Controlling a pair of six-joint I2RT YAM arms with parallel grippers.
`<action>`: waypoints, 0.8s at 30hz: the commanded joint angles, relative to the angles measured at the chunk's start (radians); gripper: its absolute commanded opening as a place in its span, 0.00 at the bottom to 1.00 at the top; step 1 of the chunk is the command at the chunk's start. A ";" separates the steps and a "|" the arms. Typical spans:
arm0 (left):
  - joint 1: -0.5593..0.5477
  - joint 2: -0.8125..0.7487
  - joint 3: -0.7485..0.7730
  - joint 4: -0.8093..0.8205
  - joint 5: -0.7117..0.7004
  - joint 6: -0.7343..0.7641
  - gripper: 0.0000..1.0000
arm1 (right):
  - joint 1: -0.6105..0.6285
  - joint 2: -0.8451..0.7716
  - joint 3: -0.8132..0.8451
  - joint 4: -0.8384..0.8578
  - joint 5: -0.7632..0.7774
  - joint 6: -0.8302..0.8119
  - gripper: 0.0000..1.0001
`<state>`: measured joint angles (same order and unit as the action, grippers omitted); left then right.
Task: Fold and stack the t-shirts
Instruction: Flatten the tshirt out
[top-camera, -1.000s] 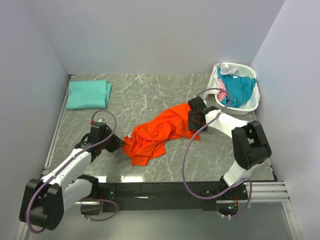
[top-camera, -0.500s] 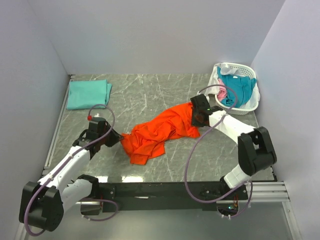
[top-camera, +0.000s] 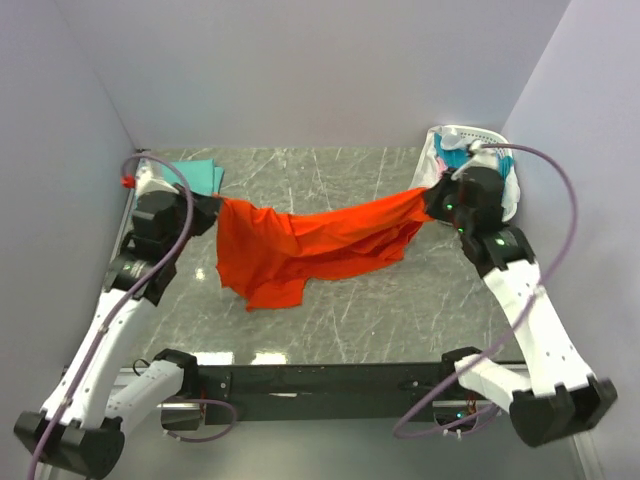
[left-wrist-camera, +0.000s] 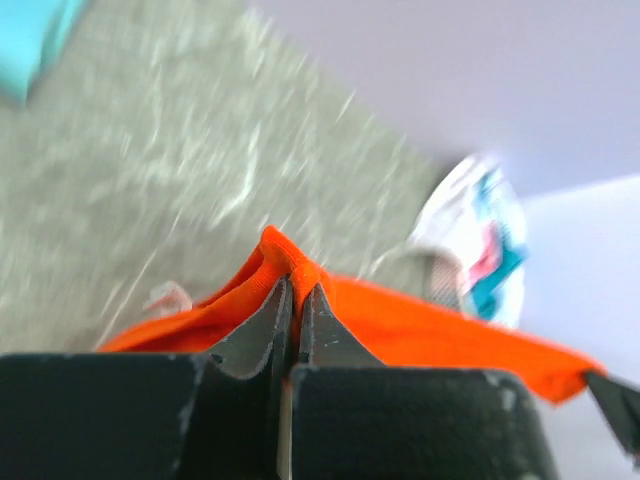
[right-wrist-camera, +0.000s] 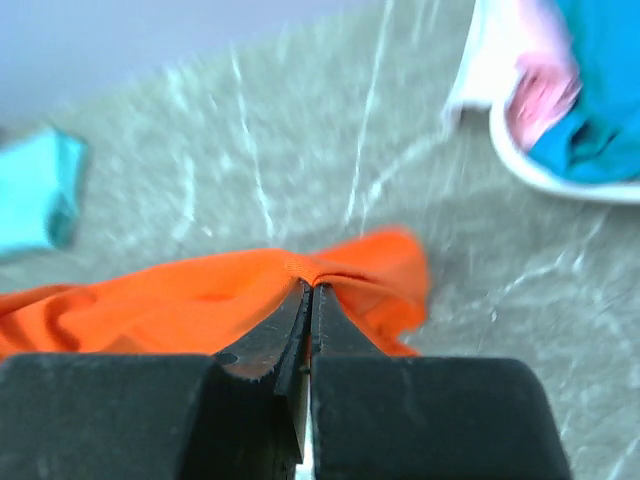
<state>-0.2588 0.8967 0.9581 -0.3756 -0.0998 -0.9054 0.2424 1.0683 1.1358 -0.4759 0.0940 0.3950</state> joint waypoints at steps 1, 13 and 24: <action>-0.002 -0.083 0.126 -0.011 -0.123 0.046 0.01 | -0.049 -0.125 0.097 -0.021 -0.074 -0.033 0.00; 0.000 -0.194 0.264 -0.012 -0.202 0.077 0.01 | -0.068 -0.281 0.277 -0.084 -0.125 -0.084 0.00; 0.116 0.299 0.556 0.007 -0.037 0.161 0.01 | -0.158 0.045 0.462 -0.032 -0.223 -0.120 0.00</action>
<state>-0.2131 1.0939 1.4010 -0.3969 -0.2634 -0.7967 0.1307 1.0241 1.5196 -0.5537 -0.0814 0.3004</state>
